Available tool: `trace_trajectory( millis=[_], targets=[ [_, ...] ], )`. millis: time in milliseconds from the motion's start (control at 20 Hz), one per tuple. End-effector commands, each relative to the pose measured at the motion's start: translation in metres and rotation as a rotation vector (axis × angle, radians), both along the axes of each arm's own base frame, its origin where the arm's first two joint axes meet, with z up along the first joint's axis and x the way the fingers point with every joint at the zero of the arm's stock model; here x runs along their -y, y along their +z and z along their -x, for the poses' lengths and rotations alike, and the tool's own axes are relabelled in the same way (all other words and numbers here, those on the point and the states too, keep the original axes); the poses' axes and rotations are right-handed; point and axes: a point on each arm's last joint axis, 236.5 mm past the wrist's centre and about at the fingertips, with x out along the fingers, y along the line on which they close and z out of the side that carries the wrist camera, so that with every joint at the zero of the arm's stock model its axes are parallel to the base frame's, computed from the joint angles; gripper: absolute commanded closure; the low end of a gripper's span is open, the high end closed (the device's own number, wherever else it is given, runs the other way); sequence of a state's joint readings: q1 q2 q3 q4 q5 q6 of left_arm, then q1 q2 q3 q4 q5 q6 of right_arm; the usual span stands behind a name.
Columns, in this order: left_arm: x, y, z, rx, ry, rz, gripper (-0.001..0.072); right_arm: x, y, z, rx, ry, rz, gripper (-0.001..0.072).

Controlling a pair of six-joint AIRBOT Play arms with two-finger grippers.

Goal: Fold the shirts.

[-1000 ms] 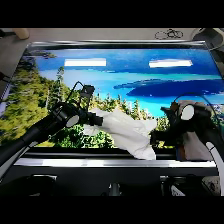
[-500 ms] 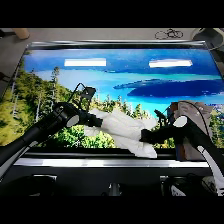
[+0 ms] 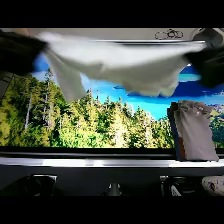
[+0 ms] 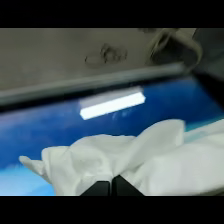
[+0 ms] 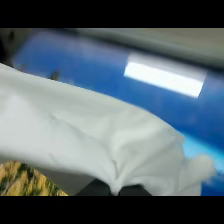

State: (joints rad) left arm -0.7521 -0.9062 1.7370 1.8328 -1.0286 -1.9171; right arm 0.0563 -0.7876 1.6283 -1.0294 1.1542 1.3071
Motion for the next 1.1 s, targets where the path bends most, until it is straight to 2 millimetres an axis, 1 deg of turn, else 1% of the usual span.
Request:
trace_trajectory(
  millis=[0,50,100,150,200,250,350,400,450,500,600,650,700,750,800,850,900,950,1000,1050],
  targets=[
    [-0.052,0.091,0.069,0.201,-0.032,0.168,0.0683,0.014,0.102,0.078,0.268,-0.053,-0.101,0.0693],
    [-0.055,0.075,0.068,0.141,-0.022,0.132,0.0683,0.013,0.092,0.077,0.226,-0.049,-0.087,0.0693],
    [-0.059,0.049,0.063,0.054,0.007,0.067,0.0683,0.013,0.076,0.07,0.167,-0.053,-0.054,0.0692],
    [-0.064,0.021,0.056,-0.027,0.049,-0.006,0.0683,0.014,0.055,0.059,0.091,-0.055,-0.015,0.0692],
    [-0.07,-0.009,0.048,-0.109,0.095,-0.087,0.0683,0.015,0.027,0.046,-0.015,-0.052,0.033,0.0692],
    [-0.074,-0.037,0.039,-0.171,0.14,-0.164,0.0683,0.015,-0.014,0.032,-0.181,-0.039,0.084,0.0692],
    [-0.074,-0.095,0.018,-0.259,0.203,-0.319,0.0682,0.011,-0.108,0.014,-0.575,0.018,0.159,0.0692],
    [-0.072,-0.129,0.006,-0.3,0.225,-0.404,0.0682,0.008,-0.157,0.006,-0.757,0.051,0.176,0.0692],
    [-0.07,-0.163,-0.006,-0.343,0.239,-0.468,0.0682,0.003,-0.202,-0.004,-0.898,0.074,0.162,0.0692],
    [-0.071,-0.201,-0.02,-0.395,0.268,-0.506,0.0682,-0.003,-0.242,-0.017,-0.984,0.078,0.129,0.0692],
    [-0.076,-0.275,-0.047,-0.505,0.336,-0.497,0.0682,-0.012,-0.324,-0.051,-1.089,0.023,0.029,0.0692],
    [-0.075,-0.31,-0.056,-0.566,0.352,-0.471,0.0682,-0.016,-0.36,-0.069,-1.115,-0.019,-0.035,0.0692],
    [-0.072,-0.344,-0.063,-0.64,0.363,-0.424,0.0682,-0.02,-0.387,-0.08,-1.15,-0.053,-0.092,0.0692],
    [-0.066,-0.373,-0.066,-0.716,0.361,-0.381,0.0682,-0.027,-0.406,-0.087,-1.201,-0.075,-0.162,0.0692],
    [-0.057,-0.399,-0.067,-0.801,0.353,-0.345,0.0681,-0.039,-0.418,-0.089,-1.259,-0.067,-0.234,0.0692],
    [-0.049,-0.419,-0.068,-0.869,0.344,-0.311,0.0681,-0.051,-0.422,-0.091,-1.303,-0.047,-0.304,0.0692],
    [-0.043,-0.433,-0.067,-0.916,0.339,-0.288,0.0681,-0.058,-0.423,-0.094,-1.319,-0.028,-0.349,0.0692],
    [-0.038,-0.442,-0.066,-0.948,0.334,-0.279,0.068,-0.062,-0.422,-0.097,-1.32,-0.025,-0.376,0.0692],
    [-0.034,-0.444,-0.066,-0.96,0.317,-0.286,0.0671,-0.062,-0.419,-0.103,-1.297,-0.032,-0.392,0.0689],
    [-0.033,-0.441,-0.064,-0.951,0.267,-0.341,0.0556,-0.061,-0.413,-0.105,-1.283,-0.021,-0.394,0.0579]
  ],
)
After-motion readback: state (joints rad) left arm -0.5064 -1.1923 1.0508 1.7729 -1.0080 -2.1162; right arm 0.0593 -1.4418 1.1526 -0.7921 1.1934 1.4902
